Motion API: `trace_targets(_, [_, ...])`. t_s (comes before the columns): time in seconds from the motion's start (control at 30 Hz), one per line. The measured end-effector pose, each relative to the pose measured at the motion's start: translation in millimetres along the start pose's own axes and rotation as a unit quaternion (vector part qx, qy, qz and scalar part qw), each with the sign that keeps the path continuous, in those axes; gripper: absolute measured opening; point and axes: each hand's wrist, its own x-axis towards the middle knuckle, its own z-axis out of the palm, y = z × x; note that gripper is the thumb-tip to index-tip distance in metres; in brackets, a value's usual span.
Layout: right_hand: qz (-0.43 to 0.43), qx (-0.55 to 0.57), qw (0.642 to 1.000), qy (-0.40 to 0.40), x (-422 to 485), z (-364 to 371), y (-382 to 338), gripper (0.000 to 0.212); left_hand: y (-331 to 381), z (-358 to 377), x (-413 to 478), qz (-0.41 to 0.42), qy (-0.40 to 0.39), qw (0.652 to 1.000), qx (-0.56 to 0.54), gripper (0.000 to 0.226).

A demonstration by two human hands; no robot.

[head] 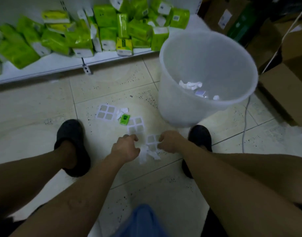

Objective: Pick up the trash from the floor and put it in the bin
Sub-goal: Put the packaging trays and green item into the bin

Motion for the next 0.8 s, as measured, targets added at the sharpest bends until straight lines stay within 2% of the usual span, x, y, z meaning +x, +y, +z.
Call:
trace_targets(0.17, [0.031, -0.001, 0.997, -0.073, 48, 66, 1, 0.044, -32, 39, 30, -0.011, -0.044, 0.999, 0.028, 0.057])
trace_targets(0.3, [0.084, 0.052, 0.995, -0.027, 78, 101, 13, 0.046, -45, 76, 56, 0.004, -0.063, 0.997, 0.044, 0.062])
trace_targets(0.47, [0.127, 0.060, 0.990, 0.012, 112, 132, 31, 0.044, -44, 111, 91, 0.043, -0.072, 0.992, 0.096, 0.080])
trace_targets(0.57, [0.137, 0.054, 0.989, 0.024, 127, 148, 38, 0.044, -45, 129, 108, 0.051, -0.084, 0.986, 0.134, 0.083])
trace_targets(0.63, [0.148, 0.052, 0.987, 0.034, 137, 156, 41, 0.038, -49, 138, 117, 0.055, -0.073, 0.985, 0.147, 0.075])
trace_targets(0.73, [0.150, 0.043, 0.987, 0.038, 147, 163, 45, 0.018, -57, 144, 124, 0.064, -0.034, 0.988, 0.136, 0.050])
trace_targets(0.8, [0.151, 0.052, 0.987, 0.033, 147, 162, 47, 0.007, -62, 142, 125, 0.054, -0.041, 0.993, 0.097, 0.034])
